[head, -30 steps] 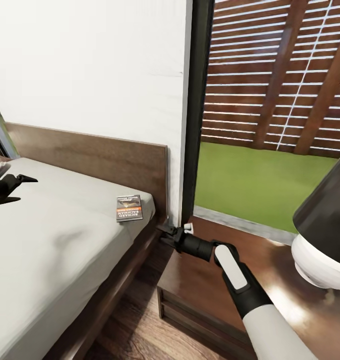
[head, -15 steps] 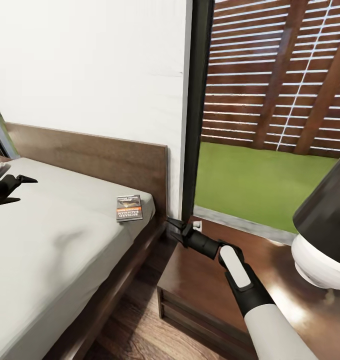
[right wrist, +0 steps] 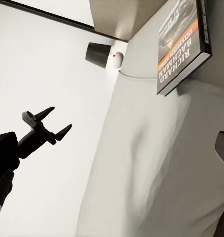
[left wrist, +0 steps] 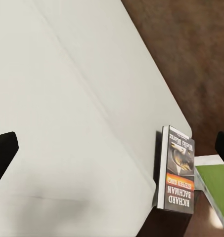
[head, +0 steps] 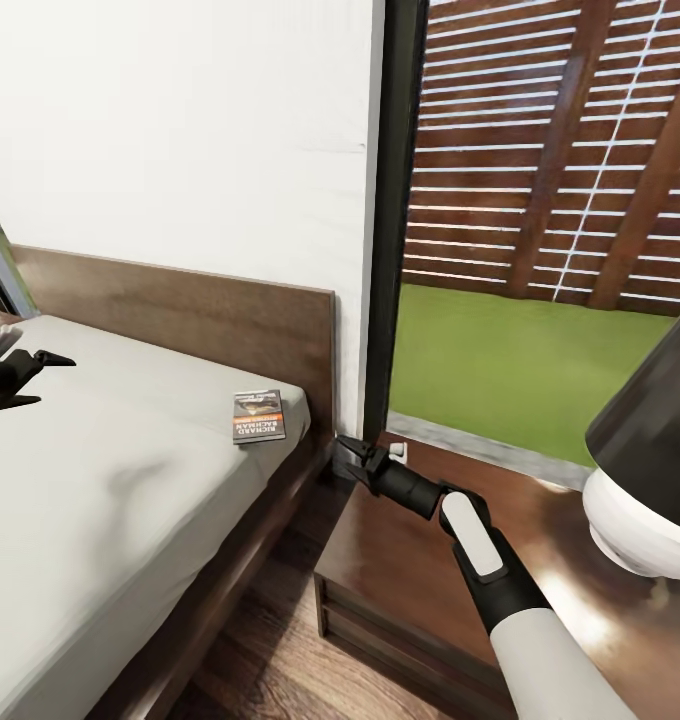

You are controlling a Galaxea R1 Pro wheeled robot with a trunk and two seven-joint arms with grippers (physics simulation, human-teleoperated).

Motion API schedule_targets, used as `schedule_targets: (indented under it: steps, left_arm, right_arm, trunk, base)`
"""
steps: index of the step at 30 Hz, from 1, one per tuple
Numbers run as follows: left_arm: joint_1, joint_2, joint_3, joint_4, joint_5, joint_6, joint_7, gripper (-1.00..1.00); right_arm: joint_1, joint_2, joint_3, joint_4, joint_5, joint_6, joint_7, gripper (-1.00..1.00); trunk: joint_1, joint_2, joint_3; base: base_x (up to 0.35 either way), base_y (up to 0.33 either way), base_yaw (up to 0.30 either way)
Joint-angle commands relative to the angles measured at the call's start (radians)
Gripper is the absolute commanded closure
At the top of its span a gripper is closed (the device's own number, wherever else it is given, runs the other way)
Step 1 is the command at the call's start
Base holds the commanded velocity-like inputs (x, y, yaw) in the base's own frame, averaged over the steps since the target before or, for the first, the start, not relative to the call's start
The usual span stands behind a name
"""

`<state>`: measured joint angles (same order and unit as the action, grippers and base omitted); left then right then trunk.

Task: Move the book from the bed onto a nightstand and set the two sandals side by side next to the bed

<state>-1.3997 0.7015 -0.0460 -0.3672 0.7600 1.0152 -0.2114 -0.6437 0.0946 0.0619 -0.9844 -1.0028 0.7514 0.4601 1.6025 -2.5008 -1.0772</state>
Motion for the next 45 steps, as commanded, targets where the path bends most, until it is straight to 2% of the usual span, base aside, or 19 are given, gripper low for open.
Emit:
schedule_targets:
  steps: [1,45]
  left_arm:
    - [-0.001,0.001,-0.005,0.000,-0.006,0.000,-0.010,-1.00]
    - [-0.001,0.009,-0.012,-0.001,-0.009,-0.001,-0.008,-1.00]
  right_arm:
    - [-0.001,0.001,0.000,0.001,0.000,0.004,0.001,-1.00]
    - [-0.001,0.001,0.009,0.036,0.001,0.007,-0.012,-1.00]
  trunk:
    - [0.000,0.000,-0.001]
    - [0.000,0.000,-0.001]
  base:
    - [0.000,0.000,0.000]
    - [0.000,0.009,0.000]
